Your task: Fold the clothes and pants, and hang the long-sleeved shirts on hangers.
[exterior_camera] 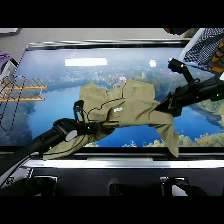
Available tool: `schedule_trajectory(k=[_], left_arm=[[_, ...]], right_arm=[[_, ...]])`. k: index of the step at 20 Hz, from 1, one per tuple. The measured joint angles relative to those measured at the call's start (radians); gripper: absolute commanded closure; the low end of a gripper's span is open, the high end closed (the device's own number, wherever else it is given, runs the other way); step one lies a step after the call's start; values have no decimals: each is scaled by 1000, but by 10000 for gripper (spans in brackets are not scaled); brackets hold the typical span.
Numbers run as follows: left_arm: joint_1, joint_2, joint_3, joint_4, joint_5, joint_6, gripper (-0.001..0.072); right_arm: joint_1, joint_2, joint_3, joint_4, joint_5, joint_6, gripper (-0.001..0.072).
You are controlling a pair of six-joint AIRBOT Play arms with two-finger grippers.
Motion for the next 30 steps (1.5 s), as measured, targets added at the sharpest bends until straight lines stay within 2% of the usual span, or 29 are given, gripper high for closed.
schedule_trajectory(k=[11,30], left_arm=[[159,1,33,-2,76,46,691],[177,1,43,-11,94,80,682]], right_arm=[[1,57,0,-15,21,49,687],[1,77,-13,-137,21,93,687]])
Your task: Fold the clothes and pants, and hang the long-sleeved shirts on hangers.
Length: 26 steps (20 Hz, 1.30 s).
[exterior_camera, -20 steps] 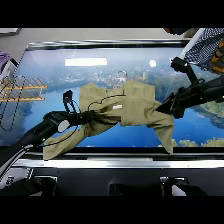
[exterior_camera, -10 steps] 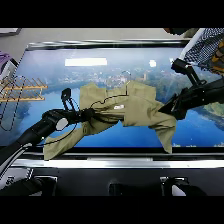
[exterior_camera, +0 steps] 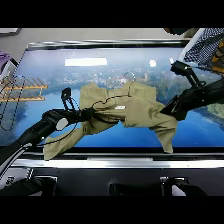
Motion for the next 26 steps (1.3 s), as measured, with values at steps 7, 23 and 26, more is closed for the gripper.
schedule_trajectory(k=[7,23,26], left_arm=[[1,0,0,-14,18,11,689],[2,4,3,-23,87,15,689],[2,4,8,-18,86,15,689]], right_arm=[[-1,3,-59,2,13,0,688],[0,28,-110,-131,35,-32,688],[10,34,-110,-136,37,-42,688]])
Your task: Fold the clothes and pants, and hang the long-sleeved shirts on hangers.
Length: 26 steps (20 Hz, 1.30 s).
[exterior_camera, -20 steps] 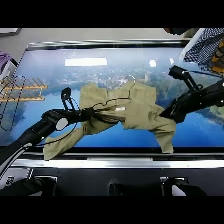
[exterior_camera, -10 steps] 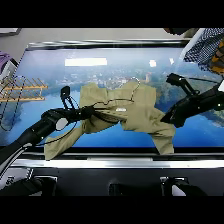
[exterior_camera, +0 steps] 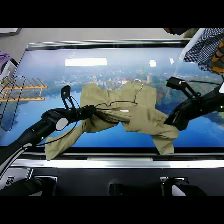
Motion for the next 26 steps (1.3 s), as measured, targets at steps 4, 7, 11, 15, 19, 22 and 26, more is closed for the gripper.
schedule_trajectory(k=[4,7,11,15,19,22,26], left_arm=[[2,0,31,11,-5,20,689],[2,-1,58,11,-5,50,688],[1,-1,74,3,0,86,680],[1,0,78,2,0,106,659],[0,0,79,2,0,112,627],[-7,0,80,-11,5,113,453],[-15,-2,80,-2,-21,116,454]], right_arm=[[101,-25,0,-52,-16,30,688],[169,-45,0,-108,-33,82,688],[200,-47,0,-135,-16,117,688],[208,-40,0,-144,-18,129,688],[210,-63,0,-137,-32,129,688],[211,-75,0,-101,-54,129,688],[211,-80,-1,-105,-51,129,687]])
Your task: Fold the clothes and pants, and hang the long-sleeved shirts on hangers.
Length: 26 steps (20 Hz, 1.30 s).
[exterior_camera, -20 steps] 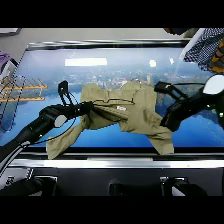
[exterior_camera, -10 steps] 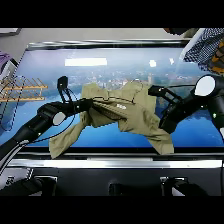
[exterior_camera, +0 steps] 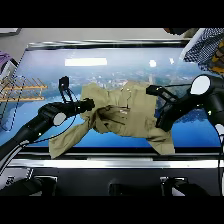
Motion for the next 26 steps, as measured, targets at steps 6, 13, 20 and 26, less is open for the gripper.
schedule_trajectory(k=[6,13,20,26], left_arm=[[-8,-12,0,-1,-21,0,453],[-21,-55,0,-93,-42,79,453],[-34,-106,0,-159,-71,144,454],[-36,-156,0,-211,-45,150,698]], right_arm=[[0,-4,0,14,-7,0,687],[0,-32,-13,53,-50,0,687],[0,-42,-15,67,-79,12,687],[0,-43,-15,74,-83,21,687]])
